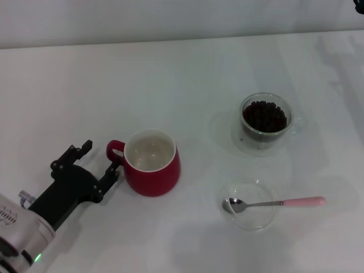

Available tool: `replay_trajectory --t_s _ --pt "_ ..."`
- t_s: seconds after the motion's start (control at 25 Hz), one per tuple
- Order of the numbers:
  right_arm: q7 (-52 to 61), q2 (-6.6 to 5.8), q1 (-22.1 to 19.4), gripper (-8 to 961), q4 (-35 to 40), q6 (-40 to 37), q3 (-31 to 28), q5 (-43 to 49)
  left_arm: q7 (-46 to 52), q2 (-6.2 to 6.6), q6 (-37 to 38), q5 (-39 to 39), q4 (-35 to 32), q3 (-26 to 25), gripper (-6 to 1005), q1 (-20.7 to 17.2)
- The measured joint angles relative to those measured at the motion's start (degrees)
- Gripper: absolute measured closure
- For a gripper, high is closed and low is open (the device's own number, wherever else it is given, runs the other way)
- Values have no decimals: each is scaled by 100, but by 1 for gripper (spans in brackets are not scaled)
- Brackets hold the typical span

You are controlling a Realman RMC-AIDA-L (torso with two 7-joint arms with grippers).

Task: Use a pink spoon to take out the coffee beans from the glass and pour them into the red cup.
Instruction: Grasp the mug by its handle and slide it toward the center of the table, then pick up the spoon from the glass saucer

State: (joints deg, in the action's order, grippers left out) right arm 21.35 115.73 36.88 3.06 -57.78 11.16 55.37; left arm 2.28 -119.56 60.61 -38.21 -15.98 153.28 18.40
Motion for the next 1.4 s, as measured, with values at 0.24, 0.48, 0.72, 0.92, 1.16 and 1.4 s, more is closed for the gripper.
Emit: replay_trajectory --t_s 0.24,0.48,0.72,0.92,1.16,1.4 --pt "0 -3 -48 81 -68 13 -21 0 32 9 521 -216 17 -95 317 -365" --pt "527 -15 -257 79 -144 10 32 22 62 25 1363 -910 54 -144 317 -834" --pt "2396 -62 -866 80 -119 -34 766 69 63 24 1620 -2165 58 -158 325 -981" --pt "4381 -159 -1565 81 13 -321 2124 72 63 34 1666 -3150 101 -157 325 -773" --pt "5584 -176 -2477 79 48 -1612 3072 71 62 41 1766 -3650 405 -162 329 -365" --pt "5486 -144 -2974 80 -260 -2669 3768 143 62 31 1729 -3749 698 -154 331 45"
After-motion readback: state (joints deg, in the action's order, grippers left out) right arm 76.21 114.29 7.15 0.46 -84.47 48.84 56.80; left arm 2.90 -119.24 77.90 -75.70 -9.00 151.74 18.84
